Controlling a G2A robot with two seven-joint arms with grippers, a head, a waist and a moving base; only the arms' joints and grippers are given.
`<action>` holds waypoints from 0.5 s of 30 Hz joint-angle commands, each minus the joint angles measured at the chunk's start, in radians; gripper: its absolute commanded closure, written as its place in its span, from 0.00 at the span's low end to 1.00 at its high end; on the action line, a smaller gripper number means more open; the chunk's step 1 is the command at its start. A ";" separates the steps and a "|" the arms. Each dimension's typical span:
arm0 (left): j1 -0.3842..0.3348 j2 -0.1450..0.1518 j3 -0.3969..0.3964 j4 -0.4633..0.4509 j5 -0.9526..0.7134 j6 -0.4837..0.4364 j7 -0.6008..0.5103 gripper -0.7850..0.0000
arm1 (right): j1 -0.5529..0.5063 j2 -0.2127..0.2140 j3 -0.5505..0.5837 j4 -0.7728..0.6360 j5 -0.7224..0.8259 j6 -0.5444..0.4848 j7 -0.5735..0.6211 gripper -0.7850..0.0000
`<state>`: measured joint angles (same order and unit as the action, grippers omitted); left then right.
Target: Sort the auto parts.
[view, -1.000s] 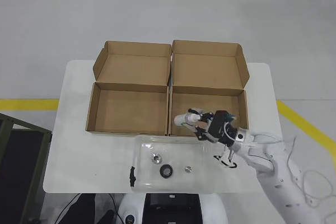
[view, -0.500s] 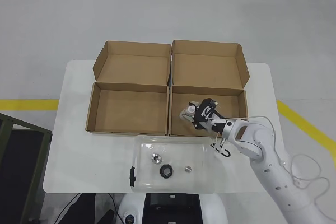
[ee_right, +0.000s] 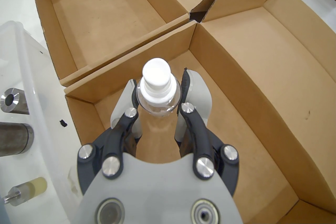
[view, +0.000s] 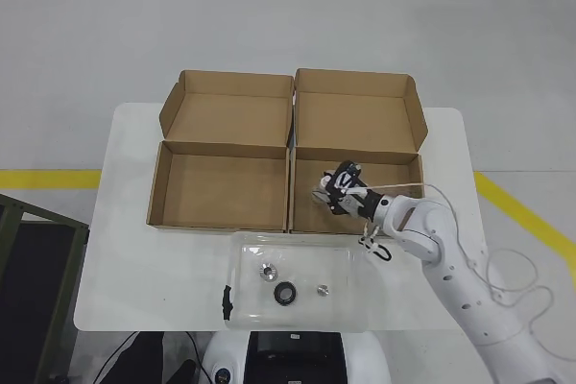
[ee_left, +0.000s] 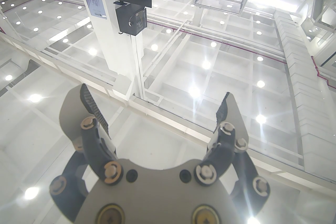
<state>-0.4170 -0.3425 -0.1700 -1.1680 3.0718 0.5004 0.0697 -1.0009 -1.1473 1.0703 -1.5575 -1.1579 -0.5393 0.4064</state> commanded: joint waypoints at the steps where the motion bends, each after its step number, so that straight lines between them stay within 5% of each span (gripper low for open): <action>1: 0.000 0.000 0.000 0.000 0.000 0.000 0.000 0.00 | 0.001 -0.001 -0.005 0.005 -0.010 0.006 -0.001 1.00; 4: 0.000 0.000 0.000 0.000 0.000 0.000 0.000 0.00 | 0.000 -0.003 -0.009 0.013 -0.007 0.004 -0.006 1.00; 7: 0.000 0.000 0.000 0.000 0.000 0.000 0.000 0.00 | 0.003 -0.004 -0.010 0.020 -0.003 0.001 -0.007 0.89; 10: 0.000 0.000 0.000 0.000 0.000 0.000 0.000 0.00 | 0.005 -0.005 -0.011 0.029 0.007 -0.002 -0.008 0.60; 12: 0.000 0.000 0.000 0.000 0.000 0.000 0.000 0.00 | 0.006 -0.006 -0.012 0.033 0.011 -0.004 -0.008 0.09; 13: 0.000 0.000 0.000 0.000 0.000 0.000 0.000 0.00 | 0.006 -0.006 -0.012 0.034 0.013 -0.005 -0.008 0.00; 15: 0.000 0.000 0.000 0.000 0.000 0.000 0.000 0.00 | 0.006 -0.006 -0.010 0.033 0.016 -0.006 -0.011 0.00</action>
<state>-0.4170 -0.3425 -0.1700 -1.1680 3.0718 0.5004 0.0697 -0.9946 -1.1534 1.0592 -1.5232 -1.1433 -0.5449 0.3966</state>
